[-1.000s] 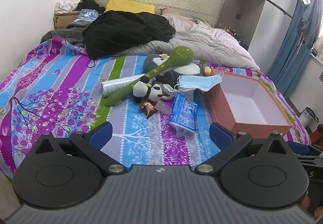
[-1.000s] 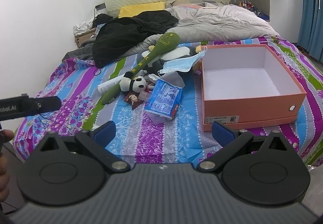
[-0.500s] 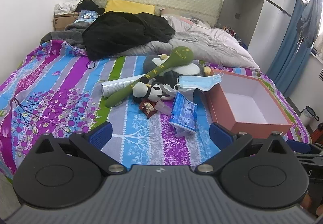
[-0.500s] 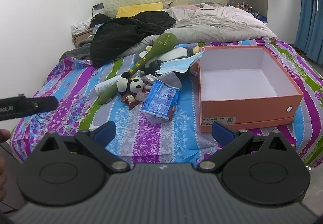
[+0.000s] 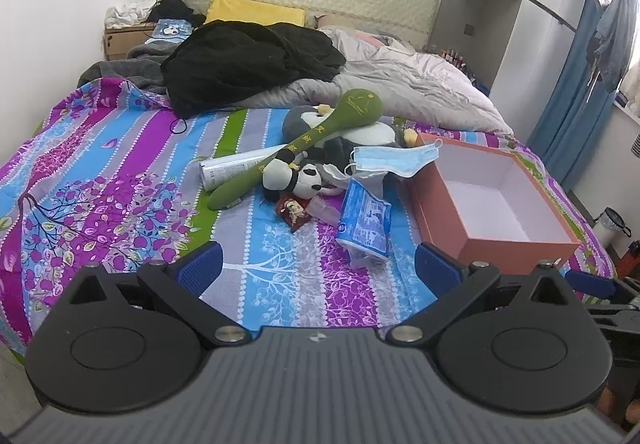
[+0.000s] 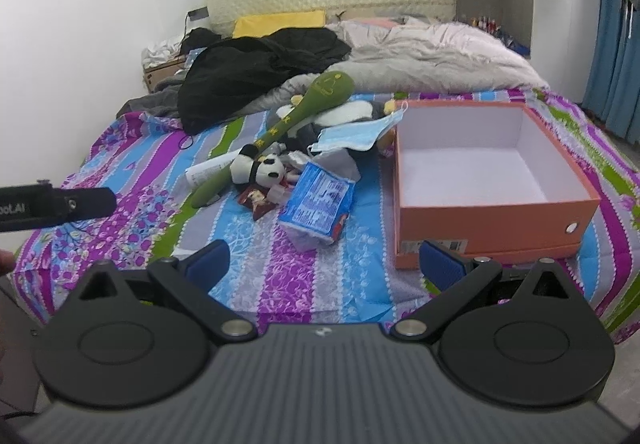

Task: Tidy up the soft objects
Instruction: 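Move the left tool toward the red snack packet while the right tool approaches the blue wipes pack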

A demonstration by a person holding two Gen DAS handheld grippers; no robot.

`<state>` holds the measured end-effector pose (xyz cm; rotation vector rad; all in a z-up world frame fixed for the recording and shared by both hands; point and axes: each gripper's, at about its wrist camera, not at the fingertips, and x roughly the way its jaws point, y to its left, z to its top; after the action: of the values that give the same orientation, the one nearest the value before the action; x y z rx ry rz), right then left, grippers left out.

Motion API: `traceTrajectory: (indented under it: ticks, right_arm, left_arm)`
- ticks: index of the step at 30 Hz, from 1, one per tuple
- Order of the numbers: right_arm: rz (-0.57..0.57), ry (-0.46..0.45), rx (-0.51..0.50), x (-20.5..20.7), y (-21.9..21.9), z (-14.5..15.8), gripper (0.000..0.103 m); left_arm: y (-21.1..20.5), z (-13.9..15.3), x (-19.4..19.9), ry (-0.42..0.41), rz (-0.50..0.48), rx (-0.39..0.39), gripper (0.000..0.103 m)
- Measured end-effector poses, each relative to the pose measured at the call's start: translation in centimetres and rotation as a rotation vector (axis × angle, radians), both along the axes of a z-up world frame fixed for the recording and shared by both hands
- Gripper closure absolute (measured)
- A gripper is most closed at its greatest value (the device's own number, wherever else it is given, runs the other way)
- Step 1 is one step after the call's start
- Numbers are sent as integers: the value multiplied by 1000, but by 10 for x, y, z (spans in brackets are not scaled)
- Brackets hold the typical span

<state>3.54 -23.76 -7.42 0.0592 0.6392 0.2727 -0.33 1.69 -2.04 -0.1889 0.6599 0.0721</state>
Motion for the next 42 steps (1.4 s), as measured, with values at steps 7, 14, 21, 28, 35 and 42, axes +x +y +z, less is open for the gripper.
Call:
traceTrajectory:
  ticks: [7,14,21,28,35,42]
  right_arm:
    - [29,51,42,5,2,-11,0]
    - [23,96,67,13,8,-23,0]
    - [14,84,63,26,15,-27,0]
    - [19,104,88,47,18,-40,0]
    - [10,164,136,71,18,-55,0]
    - [27,192,171,100,28,-65,0]
  left_arm:
    - [4,-12,10,25,-5,-5,0]
    - [9,-21,24,45,-4,-4,0]
    - [20,-31,38,80,-25,-30,0]
    - [31,-46,63,115,-39,-58,1]
    - [43,-61,89,140,-25,-70,1]
    - [57,-84,128,182,-19,-87,1]
